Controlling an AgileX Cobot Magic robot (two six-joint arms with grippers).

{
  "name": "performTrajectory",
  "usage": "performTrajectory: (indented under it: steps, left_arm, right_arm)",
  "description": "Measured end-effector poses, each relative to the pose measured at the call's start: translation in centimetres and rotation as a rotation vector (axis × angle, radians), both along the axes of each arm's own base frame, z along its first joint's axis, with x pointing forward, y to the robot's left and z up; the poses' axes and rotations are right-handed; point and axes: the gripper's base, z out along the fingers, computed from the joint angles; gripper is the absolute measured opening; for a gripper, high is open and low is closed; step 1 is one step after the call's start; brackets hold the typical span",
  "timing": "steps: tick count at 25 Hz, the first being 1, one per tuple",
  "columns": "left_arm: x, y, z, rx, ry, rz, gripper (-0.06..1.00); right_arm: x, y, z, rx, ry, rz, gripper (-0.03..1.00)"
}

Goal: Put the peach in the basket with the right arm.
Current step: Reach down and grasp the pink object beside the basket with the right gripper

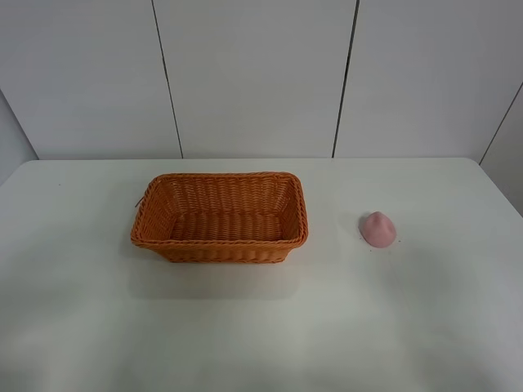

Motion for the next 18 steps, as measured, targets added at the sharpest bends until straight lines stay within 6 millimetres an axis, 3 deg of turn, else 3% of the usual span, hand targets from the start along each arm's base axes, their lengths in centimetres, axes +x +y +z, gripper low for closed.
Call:
performTrajectory:
  steps: [12,16,18]
  left_arm:
    - [0.0,0.0,0.0,0.000,0.000,0.000,0.99]
    - [0.0,0.0,0.0,0.000,0.000,0.000,0.99]
    - [0.0,0.0,0.0,0.000,0.000,0.000,0.99]
  right_arm:
    - [0.4,0.0,0.3,-0.006,0.022,-0.003,0.70]
    - [3.2,0.0,1.5,-0.018,0.167,-0.006,0.70]
    - [5.5,0.1,2.1,-0.022,0.273,-0.005,0.70]
